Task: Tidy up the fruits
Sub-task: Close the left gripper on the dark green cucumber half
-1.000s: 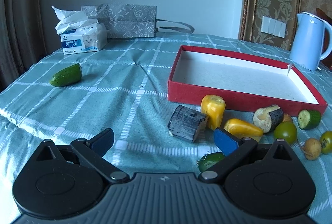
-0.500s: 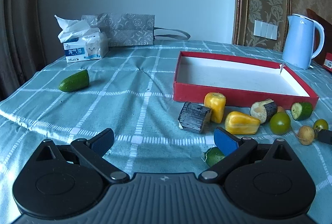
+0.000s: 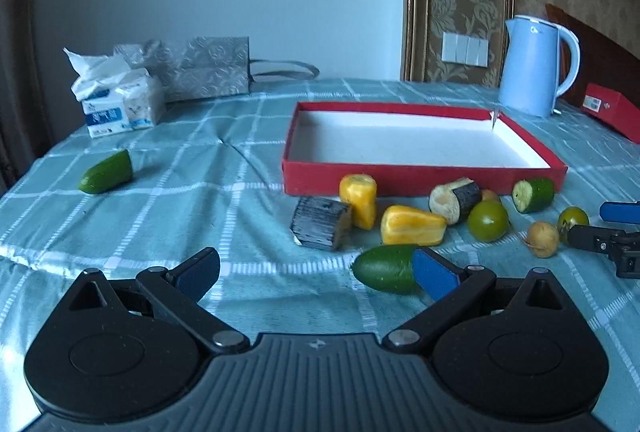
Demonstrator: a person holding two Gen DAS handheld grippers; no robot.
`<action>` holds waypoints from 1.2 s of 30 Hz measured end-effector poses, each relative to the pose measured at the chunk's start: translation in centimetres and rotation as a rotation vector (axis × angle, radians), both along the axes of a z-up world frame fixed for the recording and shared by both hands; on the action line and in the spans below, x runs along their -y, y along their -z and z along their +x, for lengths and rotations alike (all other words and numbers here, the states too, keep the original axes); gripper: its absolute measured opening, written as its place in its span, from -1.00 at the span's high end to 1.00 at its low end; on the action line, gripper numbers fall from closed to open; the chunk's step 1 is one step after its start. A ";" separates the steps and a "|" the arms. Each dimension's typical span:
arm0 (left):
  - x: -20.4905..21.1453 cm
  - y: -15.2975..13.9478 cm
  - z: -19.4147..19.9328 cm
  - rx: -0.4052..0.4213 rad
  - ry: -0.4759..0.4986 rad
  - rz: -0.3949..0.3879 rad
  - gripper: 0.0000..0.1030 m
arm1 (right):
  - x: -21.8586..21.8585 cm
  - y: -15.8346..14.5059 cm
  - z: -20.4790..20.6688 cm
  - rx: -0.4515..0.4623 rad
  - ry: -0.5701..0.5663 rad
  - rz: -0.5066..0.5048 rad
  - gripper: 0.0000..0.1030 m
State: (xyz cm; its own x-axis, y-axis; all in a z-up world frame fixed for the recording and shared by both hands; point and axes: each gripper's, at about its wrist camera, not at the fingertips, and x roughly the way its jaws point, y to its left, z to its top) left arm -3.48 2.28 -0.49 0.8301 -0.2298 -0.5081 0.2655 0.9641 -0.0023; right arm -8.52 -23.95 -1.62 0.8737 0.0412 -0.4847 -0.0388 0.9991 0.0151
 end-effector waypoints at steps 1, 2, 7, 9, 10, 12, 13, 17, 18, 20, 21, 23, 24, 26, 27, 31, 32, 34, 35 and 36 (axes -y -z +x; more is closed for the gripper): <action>0.0 0.0 0.2 -0.010 0.002 -0.009 -1.00 | -0.1 0.0 0.0 -0.002 0.000 -0.002 -0.49; -0.1 0.0 0.5 -0.024 0.007 -0.026 -1.00 | -0.1 0.1 0.0 -0.003 0.002 -0.001 -0.49; -0.3 0.0 1.8 -0.089 0.006 -0.092 -1.00 | 0.3 0.1 0.0 -0.006 0.017 0.022 -0.56; -0.1 0.0 1.8 -0.101 0.029 -0.097 -1.00 | 0.4 0.2 0.0 -0.009 0.022 0.027 -0.61; -0.1 -0.1 1.7 -0.099 0.048 -0.107 -1.00 | 0.4 0.2 0.0 -0.006 0.024 0.027 -0.63; 0.2 -0.2 1.5 -0.085 0.056 -0.113 -1.00 | 0.4 0.2 0.0 -0.001 0.025 0.029 -0.66; 0.5 -0.2 1.5 -0.078 0.057 -0.101 -1.00 | 0.4 0.2 0.0 -0.001 0.026 0.031 -0.66; 1.4 0.3 2.0 -0.090 0.057 -0.053 -1.00 | 0.7 0.2 -0.1 0.000 0.027 0.052 -0.66; 1.4 0.4 2.1 -0.097 0.058 -0.052 -1.00 | 0.8 0.2 -0.1 0.002 0.029 0.058 -0.66; 1.5 0.5 2.3 -0.104 0.055 -0.048 -1.00 | 1.0 0.3 -0.1 0.002 0.031 0.069 -0.66; 1.5 0.6 2.4 -0.103 0.051 -0.049 -1.00 | 1.0 0.2 -0.1 0.001 0.030 0.074 -0.66; 1.7 0.7 2.5 -0.099 0.050 -0.046 -1.00 | 1.0 0.3 -0.1 0.001 0.029 0.076 -0.66; 1.7 0.8 2.7 -0.101 0.051 -0.042 -1.00 | 1.0 0.3 -0.1 0.002 0.028 0.074 -0.66; 1.9 1.1 3.0 -0.106 0.044 -0.035 -1.00 | 0.9 0.3 -0.2 0.002 0.028 0.072 -0.66; 1.9 1.1 3.1 -0.106 0.040 -0.032 -1.00 | 0.9 0.3 -0.1 0.000 0.027 0.073 -0.66; 2.3 1.2 3.3 -0.089 0.028 -0.017 -0.99 | 1.1 0.3 -0.2 0.002 0.043 0.081 -0.75; 2.4 1.2 3.2 -0.088 0.030 -0.010 -0.98 | 1.1 0.3 -0.2 0.004 0.045 0.083 -0.75; 2.8 1.3 3.2 -0.087 0.032 0.012 -0.75 | 1.2 0.3 -0.2 0.003 0.046 0.085 -0.75; 2.9 1.4 3.1 -0.087 0.038 0.020 -0.70 | 1.2 0.3 -0.1 0.002 0.046 0.083 -0.75; 2.9 1.4 3.0 -0.084 0.049 0.018 -0.59 | 1.1 0.2 -0.2 0.003 0.046 0.082 -0.75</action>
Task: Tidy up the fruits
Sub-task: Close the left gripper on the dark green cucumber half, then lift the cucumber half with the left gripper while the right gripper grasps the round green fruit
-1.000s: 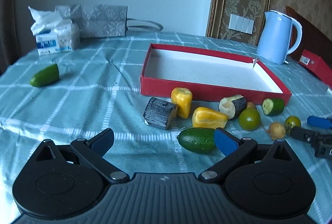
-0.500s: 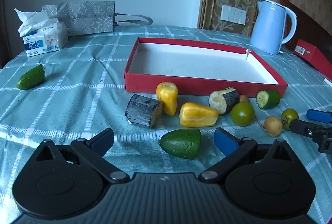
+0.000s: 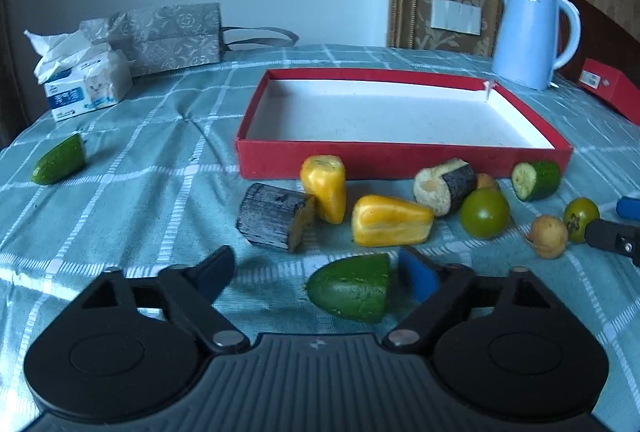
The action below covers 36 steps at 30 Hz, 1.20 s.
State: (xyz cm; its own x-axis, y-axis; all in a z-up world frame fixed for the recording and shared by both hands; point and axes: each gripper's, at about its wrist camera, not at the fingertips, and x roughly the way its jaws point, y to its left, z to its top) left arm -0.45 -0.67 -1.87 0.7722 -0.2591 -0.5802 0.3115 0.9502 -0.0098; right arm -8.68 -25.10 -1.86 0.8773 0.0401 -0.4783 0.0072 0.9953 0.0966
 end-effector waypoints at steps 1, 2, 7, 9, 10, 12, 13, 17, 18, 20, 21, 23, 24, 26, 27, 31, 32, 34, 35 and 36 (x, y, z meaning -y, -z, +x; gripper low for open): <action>0.0 0.0 -0.1 0.000 0.007 -0.008 -0.52 | 0.0 0.0 0.0 0.000 0.001 -0.002 -0.75; 0.0 0.0 -0.1 -0.001 0.007 -0.011 -0.52 | 0.0 0.0 0.0 0.001 0.002 -0.003 -0.75; -0.1 0.0 -0.7 0.022 0.026 -0.018 -0.11 | 0.1 0.0 -0.1 0.004 0.015 -0.002 -0.77; -0.1 0.0 -0.8 0.028 0.039 -0.021 0.03 | 0.1 0.0 -0.1 0.006 0.018 -0.003 -0.77; 0.1 0.0 -1.0 0.033 0.048 -0.020 0.15 | 0.0 0.0 -0.1 0.007 0.018 -0.004 -0.77; 0.3 0.1 -1.3 0.049 0.064 -0.009 0.23 | 0.0 0.0 -0.1 0.010 0.017 -0.008 -0.77; 0.4 0.1 -1.4 0.054 0.064 -0.001 0.23 | 0.0 0.0 -0.2 0.012 0.016 -0.010 -0.77; 0.0 0.0 -1.4 0.050 0.065 -0.027 0.24 | -0.2 -0.1 -0.4 0.027 0.016 -0.020 -0.74; -0.2 -0.1 -1.5 0.052 0.060 -0.036 0.24 | -0.2 -0.2 -0.6 0.037 0.019 -0.023 -0.71; -0.7 -0.2 -1.5 0.060 0.045 -0.063 0.25 | -0.4 -0.2 -1.0 0.049 0.017 -0.028 -0.68; -1.0 -0.3 -1.6 0.062 0.047 -0.082 0.25 | -0.5 -0.2 -1.2 0.050 0.013 -0.030 -0.62; -1.2 -0.4 -1.7 0.064 0.059 -0.105 0.25 | -0.8 -0.2 -1.7 0.057 0.007 -0.037 -0.59; -1.2 -0.4 -1.8 0.069 0.064 -0.106 0.25 | -1.0 -0.2 -1.8 0.057 0.005 -0.048 -0.54; -1.0 -0.4 -1.9 0.078 0.070 -0.090 0.25 | -1.4 -0.3 -1.9 0.058 0.003 -0.070 -0.44; -0.8 -0.4 -2.0 0.084 0.070 -0.084 0.25 | -1.6 -0.4 -1.9 0.058 -0.005 -0.076 -0.38; -0.9 -0.4 -2.0 0.080 0.071 -0.090 0.25 | -2.2 -0.4 -1.0 0.033 -0.023 -0.107 -0.16; -1.0 -0.5 -1.9 0.078 0.071 -0.093 0.25 | -2.3 -0.4 -0.8 0.026 -0.029 -0.111 -0.16; -1.0 -0.4 -2.0 0.076 0.071 -0.094 0.25 | -2.5 -0.5 -0.4 0.026 -0.039 -0.114 -0.16; -1.0 -0.4 -2.0 0.077 0.072 -0.093 0.25 | -2.7 -0.6 -0.2 0.029 -0.042 -0.116 -0.16; -1.0 -0.4 -1.9 0.079 0.072 -0.091 0.25 | -2.9 -0.7 0.0 0.026 -0.045 -0.120 -0.16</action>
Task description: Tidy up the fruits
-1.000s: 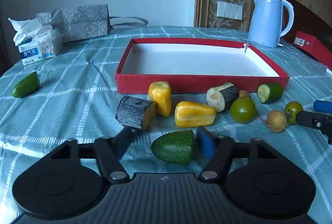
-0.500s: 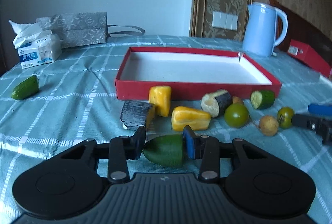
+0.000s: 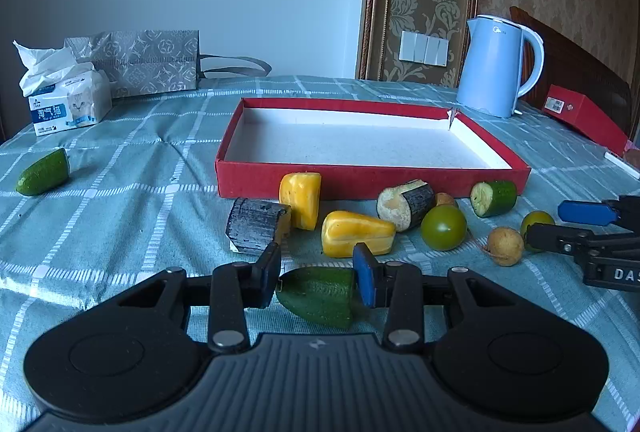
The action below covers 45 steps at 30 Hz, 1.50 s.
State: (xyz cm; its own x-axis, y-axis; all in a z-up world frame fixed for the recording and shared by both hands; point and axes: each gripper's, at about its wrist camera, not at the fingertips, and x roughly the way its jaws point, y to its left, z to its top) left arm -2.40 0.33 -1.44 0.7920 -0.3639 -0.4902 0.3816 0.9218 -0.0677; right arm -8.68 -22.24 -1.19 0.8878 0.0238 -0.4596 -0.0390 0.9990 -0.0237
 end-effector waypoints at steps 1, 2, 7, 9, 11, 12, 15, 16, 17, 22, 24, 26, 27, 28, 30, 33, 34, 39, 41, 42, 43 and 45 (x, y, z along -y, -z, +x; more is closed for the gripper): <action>0.0 0.0 0.0 0.001 0.000 0.000 0.25 | -0.1 0.0 0.3 -0.015 -0.003 -0.005 -0.15; -0.1 0.0 0.0 0.000 0.000 0.000 0.25 | -0.2 -0.1 0.6 -0.027 0.000 -0.008 -0.11; 0.0 0.1 0.1 -0.004 0.000 -0.002 0.25 | 0.2 -0.1 1.2 -0.048 0.033 -0.014 -0.11; -0.1 0.1 0.1 -0.003 0.000 -0.002 0.25 | 0.5 0.2 1.7 -0.074 0.044 -0.009 -0.12; -0.1 0.1 0.1 -0.004 -0.001 -0.001 0.25 | 0.7 0.3 1.9 -0.093 0.035 0.013 -0.08; -0.1 0.1 0.1 -0.005 -0.001 -0.001 0.25 | 0.6 0.4 2.0 -0.103 0.028 0.014 0.02; -0.1 0.2 0.1 -0.009 -0.001 -0.004 0.25 | 0.2 0.6 2.3 -0.116 0.011 0.011 0.30; -0.1 0.2 0.1 -0.009 -0.001 -0.004 0.25 | 0.0 0.6 2.4 -0.123 0.007 0.009 0.38; -0.1 0.2 0.1 -0.008 -0.001 -0.003 0.25 | -0.2 0.6 2.4 -0.127 0.007 0.006 0.38; -0.1 0.2 0.1 -0.010 -0.002 -0.001 0.25 | 0.4 0.6 2.5 -0.123 0.039 0.058 0.37; -0.2 0.2 0.1 -0.014 -0.004 0.000 0.25 | 1.6 0.6 2.5 -0.113 0.079 0.127 0.37; -0.1 0.2 0.3 -0.022 -0.010 0.006 0.25 | 2.6 0.7 2.5 -0.103 0.126 0.186 0.37; -0.1 0.2 0.3 -0.026 -0.013 0.006 0.25 | 3.2 0.7 2.5 -0.097 0.152 0.221 0.37; -0.1 0.2 0.3 -0.030 -0.015 0.006 0.25 | 3.8 0.8 2.5 -0.092 0.175 0.254 0.37; -0.1 0.1 0.4 -0.041 -0.023 0.006 0.25 | 4.5 1.0 2.5 -0.085 0.218 0.298 0.37; 0.0 -0.4 0.4 -0.051 -0.022 0.009 0.25 | 5.2 1.2 2.4 -0.060 0.294 0.338 0.36; 0.1 -0.7 0.4 -0.056 -0.021 0.008 0.25 | 5.3 1.2 2.3 -0.047 0.316 0.342 0.36; 0.6 -2.0 0.9 -0.043 -0.035 0.018 0.34 | 5.5 0.9 2.2 0.038 0.381 0.363 0.36; 0.8 -2.6 1.3 -0.040 -0.037 0.017 0.34 | 5.5 0.7 2.7 0.042 0.382 0.340 0.36; 0.9 -2.9 1.5 -0.035 -0.036 0.015 0.34 | 5.6 0.7 3.1 0.040 0.378 0.338 0.36; 1.1 -3.1 1.7 -0.030 -0.039 0.015 0.34 | 5.6 0.7 3.5 0.034 0.372 0.338 0.36; 1.5 -3.5 2.2 -0.017 -0.039 0.019 0.34 | 5.7 0.8 3.9 0.018 0.354 0.345 0.36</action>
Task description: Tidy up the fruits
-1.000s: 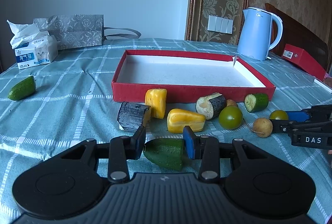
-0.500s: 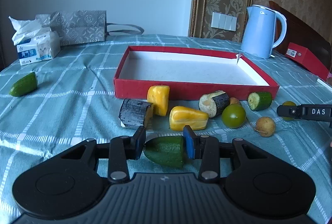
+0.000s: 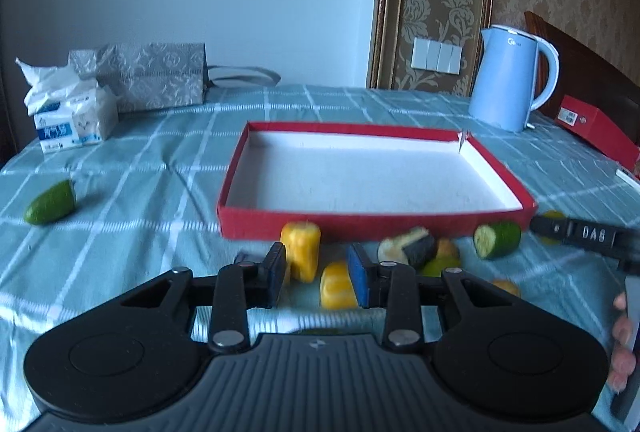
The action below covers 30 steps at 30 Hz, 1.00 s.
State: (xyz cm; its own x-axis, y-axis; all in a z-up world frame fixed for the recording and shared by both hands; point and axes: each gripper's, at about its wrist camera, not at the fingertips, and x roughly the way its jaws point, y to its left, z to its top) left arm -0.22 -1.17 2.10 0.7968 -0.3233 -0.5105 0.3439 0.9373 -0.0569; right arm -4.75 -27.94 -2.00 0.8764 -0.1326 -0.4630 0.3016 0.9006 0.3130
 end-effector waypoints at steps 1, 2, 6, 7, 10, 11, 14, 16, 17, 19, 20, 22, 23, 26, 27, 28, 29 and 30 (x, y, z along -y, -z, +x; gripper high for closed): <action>0.3 -0.2 0.3 0.005 0.003 0.005 0.34 | 0.1 0.0 0.1 0.002 -0.014 0.011 0.36; 0.6 -0.4 0.6 0.009 0.003 0.010 0.34 | 0.1 0.1 0.1 0.005 -0.021 0.019 0.36; 1.5 -1.0 1.6 0.014 0.008 0.016 0.34 | 0.7 0.4 0.1 0.009 -0.032 0.070 0.36; 1.7 -1.2 1.8 0.020 0.009 0.017 0.34 | 0.8 0.5 0.0 0.008 -0.026 0.080 0.36; 2.4 -1.6 2.6 0.044 0.009 0.033 0.35 | 1.1 0.7 -0.1 0.015 -0.019 0.107 0.36; 2.7 -1.7 3.0 0.048 0.006 0.040 0.34 | 1.1 0.7 -0.1 0.017 -0.017 0.108 0.36; 3.4 -2.0 4.2 0.047 -0.004 0.045 0.34 | 1.1 0.7 -0.2 0.025 -0.015 0.109 0.36; 4.0 -2.1 5.1 0.049 -0.012 0.054 0.34 | 1.2 0.8 -0.2 0.028 -0.013 0.113 0.36; 4.3 -2.1 5.5 0.051 -0.017 0.060 0.34 | 1.2 0.8 -0.2 0.027 -0.014 0.115 0.36; 4.7 -2.0 6.3 0.050 -0.026 0.074 0.34 | 1.4 0.9 -0.2 0.025 -0.016 0.119 0.36; 4.9 -2.0 6.7 0.050 -0.029 0.078 0.34 | 1.4 0.9 -0.2 0.025 -0.015 0.122 0.36; 5.3 -2.0 7.5 0.046 -0.037 0.085 0.34 | 1.4 0.9 -0.3 0.027 -0.014 0.125 0.36; 5.4 -2.0 7.8 0.044 -0.041 0.085 0.35 | 1.5 0.9 -0.2 0.027 -0.014 0.125 0.36; 5.9 -2.0 8.9 0.042 -0.045 0.093 0.35 | 1.5 0.9 -0.2 0.027 -0.018 0.124 0.36; 6.1 -1.9 9.3 0.042 -0.047 0.098 0.35 | 1.5 0.9 -0.2 0.027 -0.020 0.125 0.36; 6.3 -1.9 9.5 0.041 -0.049 0.102 0.34 | 1.5 0.9 -0.2 0.026 -0.022 0.127 0.36; 6.5 -1.8 9.9 0.039 -0.049 0.106 0.34 | 1.5 1.0 -0.2 0.026 -0.022 0.128 0.36; 6.8 -1.7 10.1 0.037 -0.051 0.114 0.35 | 1.5 1.0 -0.2 0.027 -0.023 0.129 0.36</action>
State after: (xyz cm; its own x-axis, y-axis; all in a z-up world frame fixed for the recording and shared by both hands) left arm 9.93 -7.94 3.76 0.8296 -0.2237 -0.5116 0.2957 0.9532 0.0627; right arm -4.97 -29.45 -2.98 0.8909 -0.0535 -0.4510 0.2715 0.8588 0.4345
